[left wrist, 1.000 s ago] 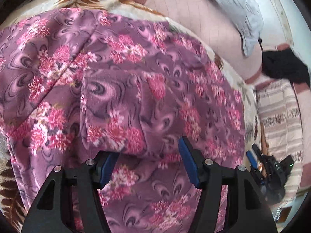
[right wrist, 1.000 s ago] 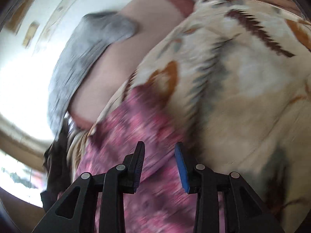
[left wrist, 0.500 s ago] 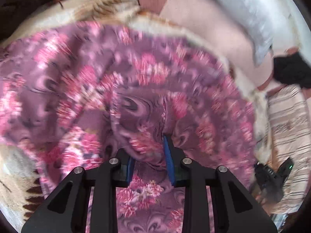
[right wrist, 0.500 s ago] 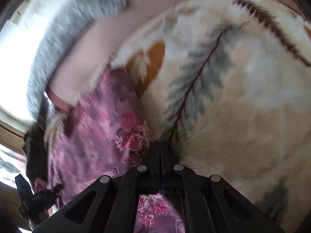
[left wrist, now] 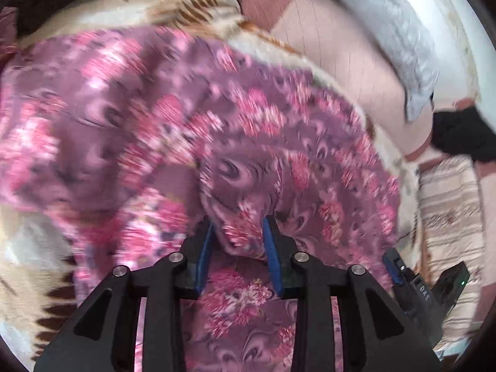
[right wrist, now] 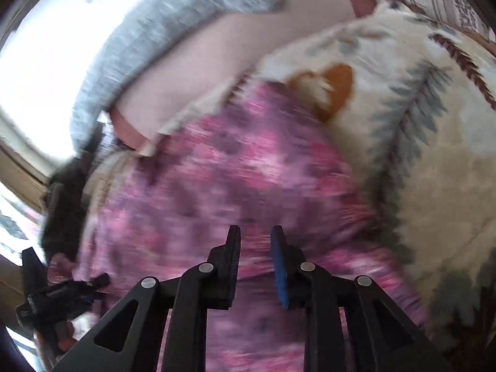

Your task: Fold small clothes

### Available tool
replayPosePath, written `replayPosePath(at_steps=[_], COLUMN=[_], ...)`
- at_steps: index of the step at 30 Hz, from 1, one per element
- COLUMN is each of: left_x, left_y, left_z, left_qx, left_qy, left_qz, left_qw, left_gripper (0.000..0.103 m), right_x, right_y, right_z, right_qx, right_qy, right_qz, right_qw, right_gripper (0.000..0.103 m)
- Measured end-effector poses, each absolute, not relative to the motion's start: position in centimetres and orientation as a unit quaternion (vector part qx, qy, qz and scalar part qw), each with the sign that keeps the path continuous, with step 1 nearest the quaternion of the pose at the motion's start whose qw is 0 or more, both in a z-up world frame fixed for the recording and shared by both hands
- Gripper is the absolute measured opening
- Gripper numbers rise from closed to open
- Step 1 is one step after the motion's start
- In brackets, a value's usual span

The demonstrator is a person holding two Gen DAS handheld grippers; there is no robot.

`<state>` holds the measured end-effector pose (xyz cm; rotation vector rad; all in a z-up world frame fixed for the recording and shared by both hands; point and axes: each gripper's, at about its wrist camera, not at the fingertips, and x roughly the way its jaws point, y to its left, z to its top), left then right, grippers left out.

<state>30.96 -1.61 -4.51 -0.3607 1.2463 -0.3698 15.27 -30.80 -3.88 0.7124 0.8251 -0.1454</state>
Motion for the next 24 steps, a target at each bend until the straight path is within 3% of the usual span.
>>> replayPosePath(at_steps=[3,6,7,12,15,24], left_x=[31.1,31.5,31.7,33.2,34.4,38.4], left_y=[2.1,6.5,8.3,18.9,23.2,24.8], left_z=[-2.2,-0.7,-0.4,-0.3,-0.2,-2.5], left_qx=[-0.188,-0.199,-0.2,-0.23,-0.262,-0.295], left_qy=[0.552,0.529,0.521,0.509,0.502,0.504], left_qz=[-0.167,-0.144,-0.131,-0.056,-0.038,-0.018], left_qw=[0.795,0.812,0.819,0.828,0.824,0.812], left_gripper=[0.03,0.047,0.048,0.048,0.048,0.048], right_x=[17.8,20.2,21.1,23.7,23.1,22.2], right_y=[-26.5,-21.2,-19.4,-13.6,-13.4,-13.9], right_z=[-3.2,-3.6,-4.1,-7.6,-8.4,-8.2], right_qx=[0.327,0.318,0.321,0.291,0.288,0.303], right_qy=[0.407,0.427,0.435,0.475,0.428,0.411], right_qz=[-0.016,0.038,0.054,0.08,0.084,0.091], right_qw=[0.853,0.845,0.84,0.827,0.852,0.855], right_gripper=[0.023,0.023,0.023,0.024,0.024,0.024])
